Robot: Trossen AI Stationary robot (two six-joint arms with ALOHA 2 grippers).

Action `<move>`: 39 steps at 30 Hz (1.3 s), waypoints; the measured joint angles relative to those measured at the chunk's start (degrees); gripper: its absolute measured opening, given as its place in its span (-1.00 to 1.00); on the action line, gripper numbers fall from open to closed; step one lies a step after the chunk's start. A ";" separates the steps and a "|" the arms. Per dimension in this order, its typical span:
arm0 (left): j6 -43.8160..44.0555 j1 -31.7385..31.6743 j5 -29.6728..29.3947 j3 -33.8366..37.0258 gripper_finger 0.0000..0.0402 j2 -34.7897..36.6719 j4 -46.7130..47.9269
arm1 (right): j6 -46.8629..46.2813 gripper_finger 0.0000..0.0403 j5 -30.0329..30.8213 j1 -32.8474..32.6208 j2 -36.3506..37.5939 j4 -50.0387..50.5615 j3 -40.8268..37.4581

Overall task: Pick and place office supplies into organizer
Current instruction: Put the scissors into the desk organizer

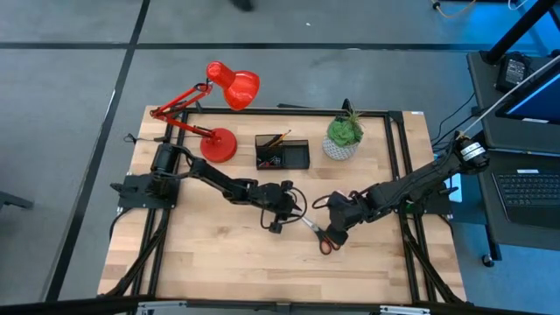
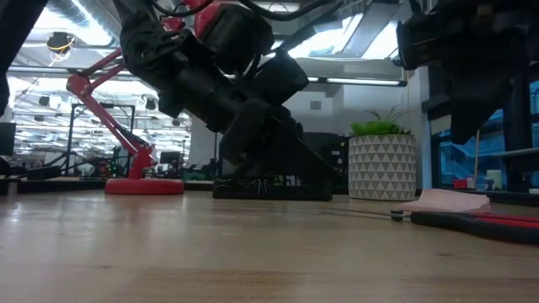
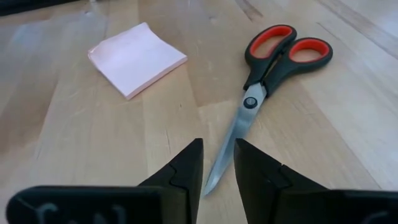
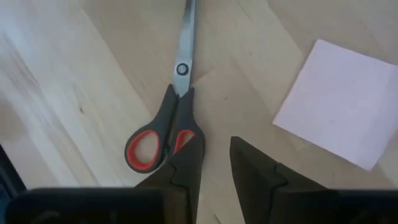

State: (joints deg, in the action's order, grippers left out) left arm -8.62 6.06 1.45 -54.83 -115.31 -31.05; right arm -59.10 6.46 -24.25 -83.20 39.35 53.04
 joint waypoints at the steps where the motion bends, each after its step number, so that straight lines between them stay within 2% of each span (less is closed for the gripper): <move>1: -0.05 0.01 0.00 0.00 -0.59 0.00 0.00 | -0.70 -0.57 0.00 0.00 0.00 0.00 0.00; 9: 0.37 -0.19 -0.66 0.02 -0.74 -0.26 -0.58 | -2.17 -0.57 0.04 0.00 0.00 -0.13 0.00; 14: 0.37 -0.19 -0.35 -1.11 -0.80 -3.96 -4.63 | -2.17 -0.57 0.06 0.01 0.00 -0.33 0.00; 18: 0.41 -0.23 -0.18 -2.75 -0.86 -7.21 -4.54 | -2.13 -0.57 0.09 0.02 -0.02 -0.47 -0.02; 24: 1.94 -0.28 0.15 -3.87 -0.99 -8.13 -3.85 | -2.08 -0.57 0.09 0.02 -0.02 -0.48 -0.02; 30: 3.19 -0.30 0.18 -3.92 -0.99 -8.11 -2.51 | -2.20 -0.57 0.08 0.02 -0.02 -0.74 -0.02; 39: 3.41 -0.30 0.12 -3.91 -0.99 -8.07 -1.81 | -9.81 -0.57 -3.66 -1.03 -0.02 -3.92 -0.02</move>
State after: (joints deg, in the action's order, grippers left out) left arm -5.21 5.76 1.57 -58.74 -123.37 -32.86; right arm -68.91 2.80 -25.28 -83.22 35.43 53.01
